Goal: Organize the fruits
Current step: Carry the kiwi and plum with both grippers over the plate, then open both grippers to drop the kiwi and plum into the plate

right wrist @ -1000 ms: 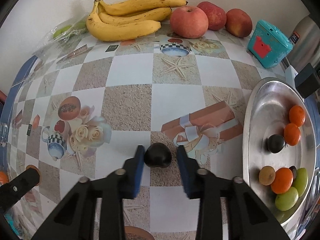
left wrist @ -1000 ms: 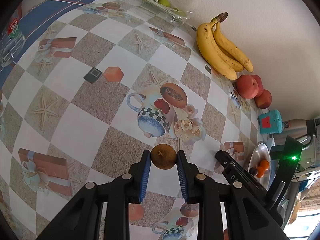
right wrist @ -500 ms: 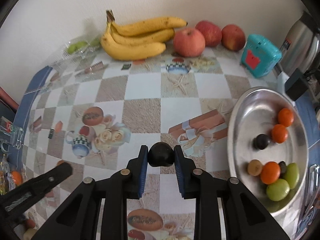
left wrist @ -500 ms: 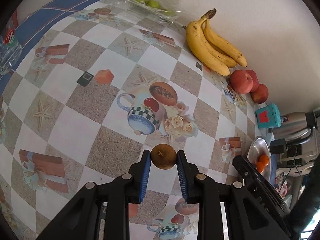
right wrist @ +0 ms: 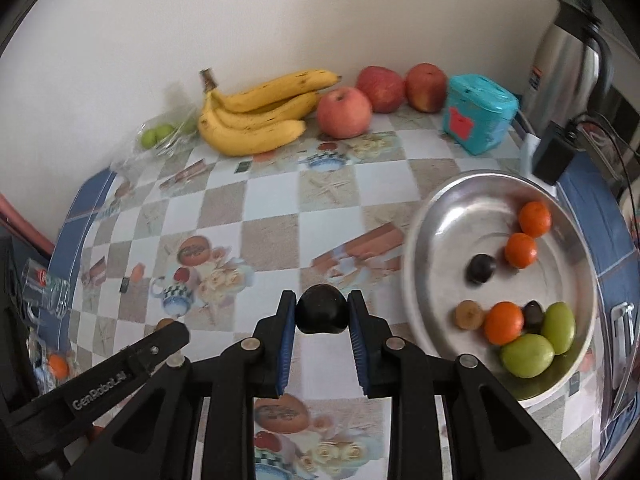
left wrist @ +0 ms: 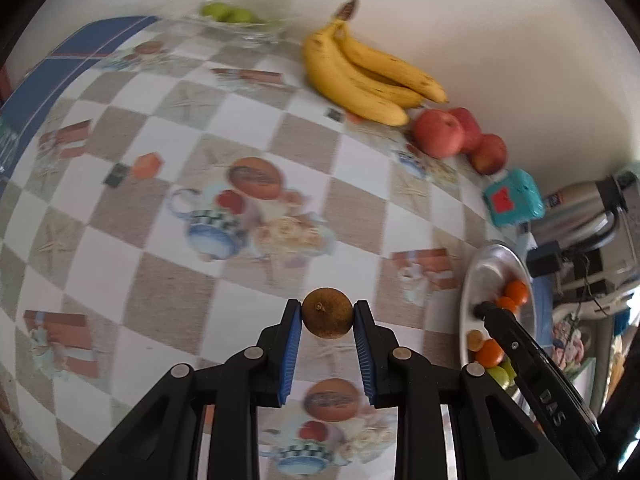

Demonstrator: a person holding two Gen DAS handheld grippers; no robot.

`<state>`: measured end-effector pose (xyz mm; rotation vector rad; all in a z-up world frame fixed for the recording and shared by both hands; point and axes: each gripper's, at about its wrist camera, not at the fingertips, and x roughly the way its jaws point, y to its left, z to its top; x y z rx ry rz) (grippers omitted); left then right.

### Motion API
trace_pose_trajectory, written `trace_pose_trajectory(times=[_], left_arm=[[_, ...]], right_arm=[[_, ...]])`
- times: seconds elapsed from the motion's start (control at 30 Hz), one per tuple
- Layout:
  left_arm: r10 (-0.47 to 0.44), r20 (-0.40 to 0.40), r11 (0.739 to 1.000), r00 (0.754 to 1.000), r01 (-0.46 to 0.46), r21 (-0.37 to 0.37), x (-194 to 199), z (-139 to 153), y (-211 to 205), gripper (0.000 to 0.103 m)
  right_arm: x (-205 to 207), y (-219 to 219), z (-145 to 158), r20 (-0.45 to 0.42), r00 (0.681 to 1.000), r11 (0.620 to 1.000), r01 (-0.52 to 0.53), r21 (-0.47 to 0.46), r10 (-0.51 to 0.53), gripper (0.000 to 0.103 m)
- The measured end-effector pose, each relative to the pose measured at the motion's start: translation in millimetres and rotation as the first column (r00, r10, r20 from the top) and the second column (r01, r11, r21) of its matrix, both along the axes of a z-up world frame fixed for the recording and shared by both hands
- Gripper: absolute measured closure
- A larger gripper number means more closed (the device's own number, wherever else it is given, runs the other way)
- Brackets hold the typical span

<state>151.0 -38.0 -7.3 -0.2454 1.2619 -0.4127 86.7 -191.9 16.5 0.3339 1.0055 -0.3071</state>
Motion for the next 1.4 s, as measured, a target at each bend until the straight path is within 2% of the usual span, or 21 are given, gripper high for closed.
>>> trace_pose_trajectory(times=[0.07, 0.2, 0.27, 0.47, 0.6, 0.93, 1.2, 1.3, 1.37, 1.4], left_arm=[[-0.036, 0.010, 0.999, 0.999, 0.036, -0.004, -4.8, 2.8, -15.3, 0.075], [-0.114, 0.026, 0.994, 0.993, 0.113, 0.009, -18.8, 8.4, -48.4, 0.075], [-0.163, 0.038, 0.986, 0.986, 0.162, 0.024, -29.0, 10.4, -68.7, 0.075], [-0.289, 0.080, 0.957, 0.954, 0.288, 0.029, -54.6, 17.2, -122.2, 0.075], [-0.345, 0.171, 0.938, 0.923, 0.337, 0.079, -63.5, 20.7, -149.8, 0.075], [-0.378, 0.198, 0.926, 0.905, 0.369, 0.080, -61.5, -4.0, -174.7, 0.075], [-0.366, 0.195, 0.931, 0.910, 0.357, 0.080, -58.7, -7.0, -173.3, 0.073], [-0.365, 0.197, 0.931, 0.910, 0.357, 0.077, -58.1, -6.1, -172.2, 0.065], [-0.361, 0.200, 0.933, 0.911, 0.353, 0.076, -57.5, -4.8, -171.3, 0.050], [-0.358, 0.201, 0.934, 0.912, 0.351, 0.073, -57.0, -4.1, -170.3, 0.048]], right_arm=[[-7.0, -20.6, 0.9, -0.018, 0.999, 0.999, 0.046, -0.025, -0.046, 0.076], [-26.1, -67.1, 5.4, -0.007, 0.989, 0.989, 0.151, 0.006, -0.151, 0.076], [-37.7, -87.0, 5.6, -0.011, 0.979, 0.979, 0.203, -0.009, -0.203, 0.076], [-65.6, -124.7, 10.5, -0.013, 0.958, 0.957, 0.283, -0.068, -0.285, 0.076], [-76.9, -141.9, 11.4, 0.003, 0.951, 0.949, 0.310, -0.049, -0.310, 0.076], [-72.9, -156.3, -21.4, -0.032, 0.950, 0.950, 0.310, 0.021, -0.310, 0.076], [-70.4, -158.0, -24.6, -0.030, 0.953, 0.952, 0.303, 0.040, -0.302, 0.076], [-70.7, -159.5, -23.4, -0.025, 0.952, 0.951, 0.305, 0.056, -0.304, 0.075], [-71.3, -159.4, -21.5, -0.015, 0.953, 0.951, 0.302, 0.060, -0.302, 0.075], [-71.3, -159.4, -20.7, -0.015, 0.953, 0.952, 0.302, 0.058, -0.302, 0.075]])
